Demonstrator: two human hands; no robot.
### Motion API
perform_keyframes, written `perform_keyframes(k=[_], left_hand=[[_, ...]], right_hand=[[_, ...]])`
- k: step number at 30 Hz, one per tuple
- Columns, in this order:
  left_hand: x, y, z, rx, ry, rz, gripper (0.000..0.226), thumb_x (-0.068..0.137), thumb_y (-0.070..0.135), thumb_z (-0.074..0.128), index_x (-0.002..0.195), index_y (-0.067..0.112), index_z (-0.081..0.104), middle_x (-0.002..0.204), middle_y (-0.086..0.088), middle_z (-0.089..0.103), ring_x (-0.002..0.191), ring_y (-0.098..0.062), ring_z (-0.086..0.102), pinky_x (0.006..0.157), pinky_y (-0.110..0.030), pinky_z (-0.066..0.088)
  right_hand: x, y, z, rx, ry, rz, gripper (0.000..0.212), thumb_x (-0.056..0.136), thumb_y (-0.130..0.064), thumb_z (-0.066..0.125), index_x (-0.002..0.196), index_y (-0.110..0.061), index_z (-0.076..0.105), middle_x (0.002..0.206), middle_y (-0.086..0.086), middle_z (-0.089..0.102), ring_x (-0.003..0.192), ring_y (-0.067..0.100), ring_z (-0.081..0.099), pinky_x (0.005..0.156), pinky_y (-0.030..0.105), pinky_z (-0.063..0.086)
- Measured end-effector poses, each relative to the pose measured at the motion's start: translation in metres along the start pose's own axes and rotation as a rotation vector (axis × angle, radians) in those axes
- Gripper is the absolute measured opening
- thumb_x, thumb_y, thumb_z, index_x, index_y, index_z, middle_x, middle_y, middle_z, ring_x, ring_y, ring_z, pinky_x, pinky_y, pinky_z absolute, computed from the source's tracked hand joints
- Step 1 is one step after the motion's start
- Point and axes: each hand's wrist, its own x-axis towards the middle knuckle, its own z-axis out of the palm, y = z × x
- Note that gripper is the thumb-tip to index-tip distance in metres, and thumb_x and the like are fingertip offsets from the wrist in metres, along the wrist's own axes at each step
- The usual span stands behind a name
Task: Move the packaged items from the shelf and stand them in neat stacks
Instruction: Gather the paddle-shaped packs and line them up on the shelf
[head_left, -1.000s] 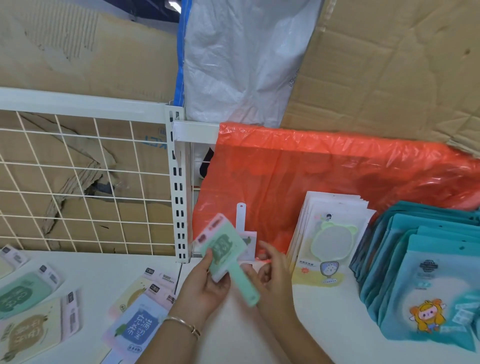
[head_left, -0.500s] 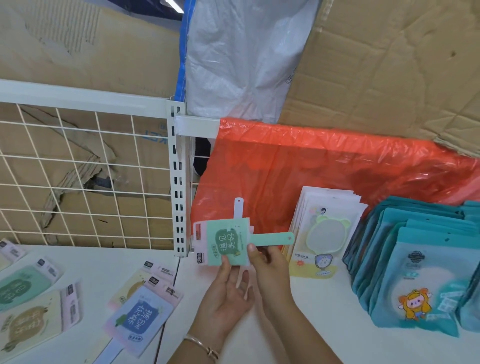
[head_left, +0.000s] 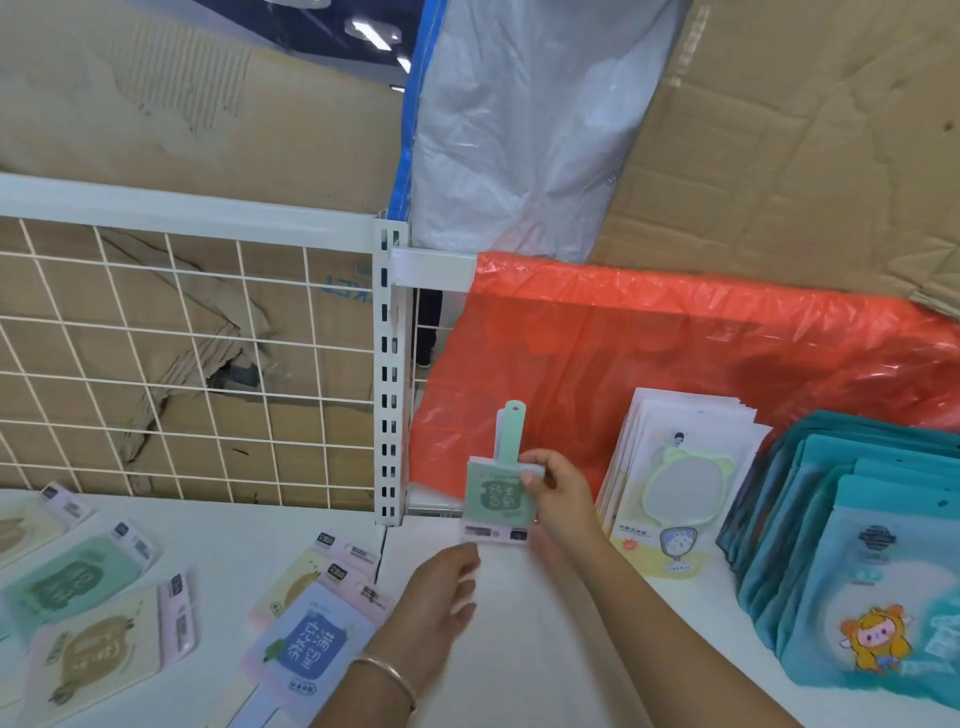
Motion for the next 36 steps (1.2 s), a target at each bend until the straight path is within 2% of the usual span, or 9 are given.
perform_keyframes(k=[3,6,12,14,19,23,27,31,36], left_hand=[[0.010,0.015,-0.007,0.111,0.058,0.140,0.035,0.092,0.017,0.052,0.127,0.016,0.054,0.117,-0.009,0.057,0.109,-0.022,0.054,0.065,-0.025,0.039],[0.022,0.027,-0.003,0.225,0.029,0.185,0.024,0.094,0.013,0.046,0.111,0.025,0.056,0.099,0.006,0.055,0.088,-0.010,0.047,0.070,-0.025,0.037],[0.048,0.023,0.011,0.430,-0.050,0.283,0.043,0.090,0.002,0.039,0.124,0.020,0.056,0.116,-0.004,0.065,0.094,-0.015,0.056,0.069,-0.024,0.040],[0.058,0.018,0.014,0.462,-0.026,0.300,0.045,0.089,0.004,0.041,0.127,0.023,0.055,0.117,-0.004,0.065,0.104,-0.020,0.058,0.079,-0.027,0.044],[0.075,0.012,0.019,0.479,0.031,0.335,0.055,0.072,0.026,0.043,0.125,0.038,0.054,0.111,0.003,0.068,0.101,-0.017,0.062,0.095,-0.041,0.048],[0.073,0.015,0.025,0.478,0.070,0.399,0.043,0.092,0.011,0.045,0.130,0.030,0.051,0.114,0.001,0.065,0.104,-0.019,0.060,0.095,-0.037,0.047],[0.071,0.017,0.025,0.448,0.099,0.434,0.046,0.094,0.005,0.044,0.135,0.025,0.050,0.115,-0.002,0.065,0.103,-0.019,0.060,0.091,-0.030,0.048],[0.067,0.017,0.019,0.414,0.108,0.449,0.050,0.093,0.000,0.044,0.136,0.025,0.048,0.107,0.001,0.062,0.089,-0.004,0.058,0.067,-0.006,0.043],[0.063,0.018,0.015,0.392,0.082,0.432,0.049,0.093,0.006,0.049,0.139,0.023,0.046,0.115,0.001,0.063,0.103,-0.014,0.060,0.084,-0.021,0.043]], right_hand=[[0.010,0.019,0.007,-0.050,-0.067,0.029,0.028,0.094,-0.006,0.049,0.086,-0.030,0.060,0.109,0.007,0.062,0.094,0.016,0.064,0.064,0.020,0.054],[0.021,0.041,0.016,-0.132,-0.053,0.068,0.026,0.093,-0.015,0.050,0.088,-0.039,0.062,0.117,0.010,0.057,0.098,0.019,0.064,0.071,0.026,0.058],[0.023,0.038,0.016,-0.250,0.088,-0.005,0.024,0.090,-0.007,0.056,0.093,-0.029,0.064,0.110,-0.004,0.046,0.108,0.014,0.038,0.089,0.022,0.034],[0.021,0.039,0.016,-0.213,0.142,-0.002,0.026,0.089,-0.004,0.058,0.089,-0.030,0.063,0.110,-0.001,0.041,0.108,0.016,0.040,0.096,0.025,0.038],[0.015,0.046,0.019,-0.073,0.201,0.046,0.034,0.085,0.005,0.060,0.109,-0.019,0.056,0.115,0.006,0.037,0.087,0.012,0.051,0.066,-0.001,0.044],[0.012,0.052,0.024,-0.044,0.255,0.079,0.043,0.083,-0.001,0.067,0.118,-0.018,0.050,0.112,0.003,0.046,0.083,0.012,0.055,0.066,0.005,0.048],[0.010,0.057,0.024,0.098,0.221,0.155,0.025,0.085,-0.003,0.066,0.092,-0.025,0.055,0.093,0.004,0.065,0.087,0.025,0.065,0.072,0.029,0.057],[0.012,0.057,0.021,0.089,0.189,0.173,0.018,0.089,-0.002,0.060,0.093,-0.020,0.058,0.091,0.000,0.065,0.084,0.015,0.062,0.071,0.019,0.055],[0.010,0.061,0.026,0.015,0.206,0.171,0.016,0.090,-0.009,0.061,0.103,-0.015,0.055,0.096,0.005,0.063,0.084,0.011,0.061,0.064,0.011,0.051]])
